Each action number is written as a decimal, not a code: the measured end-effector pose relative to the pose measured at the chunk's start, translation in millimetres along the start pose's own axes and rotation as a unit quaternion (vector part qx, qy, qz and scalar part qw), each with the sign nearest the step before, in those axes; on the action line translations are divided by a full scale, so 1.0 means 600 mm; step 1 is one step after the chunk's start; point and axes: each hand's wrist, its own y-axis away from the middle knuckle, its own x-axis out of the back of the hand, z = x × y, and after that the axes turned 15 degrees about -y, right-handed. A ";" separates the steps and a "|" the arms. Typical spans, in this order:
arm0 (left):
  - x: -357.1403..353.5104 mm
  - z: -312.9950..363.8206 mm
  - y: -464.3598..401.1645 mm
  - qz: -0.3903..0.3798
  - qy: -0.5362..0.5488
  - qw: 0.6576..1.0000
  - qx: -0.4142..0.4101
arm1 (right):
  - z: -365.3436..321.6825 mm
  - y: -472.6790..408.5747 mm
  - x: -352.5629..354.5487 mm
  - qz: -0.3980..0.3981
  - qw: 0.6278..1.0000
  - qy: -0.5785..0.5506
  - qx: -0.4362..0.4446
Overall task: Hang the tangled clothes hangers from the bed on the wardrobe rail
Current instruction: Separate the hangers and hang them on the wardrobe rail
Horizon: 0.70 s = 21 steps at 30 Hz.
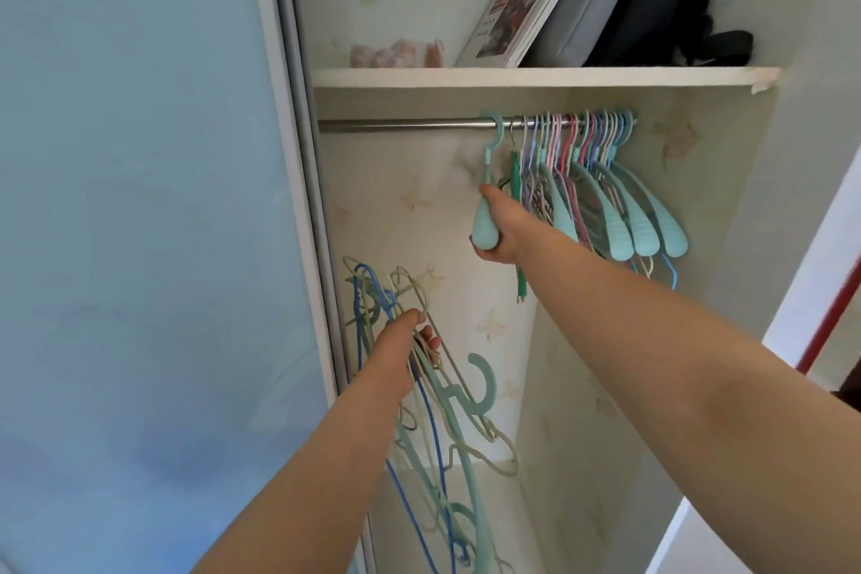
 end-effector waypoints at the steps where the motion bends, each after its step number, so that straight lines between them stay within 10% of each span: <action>1: 0.000 -0.003 -0.002 -0.001 -0.002 1.000 0.002 | -0.003 -0.003 0.004 0.003 1.000 -0.018 0.005; 9: 0.004 -0.013 0.005 -0.077 0.033 0.996 0.014 | -0.020 -0.003 0.066 0.026 0.999 -0.001 0.036; 14: 0.010 -0.024 0.004 -0.123 0.064 0.990 0.017 | 0.114 0.037 0.142 0.067 0.951 0.277 0.120; 21: 0.002 -0.057 -0.014 -0.162 0.059 0.985 -0.010 | 0.272 0.114 0.200 -0.071 0.916 0.395 0.018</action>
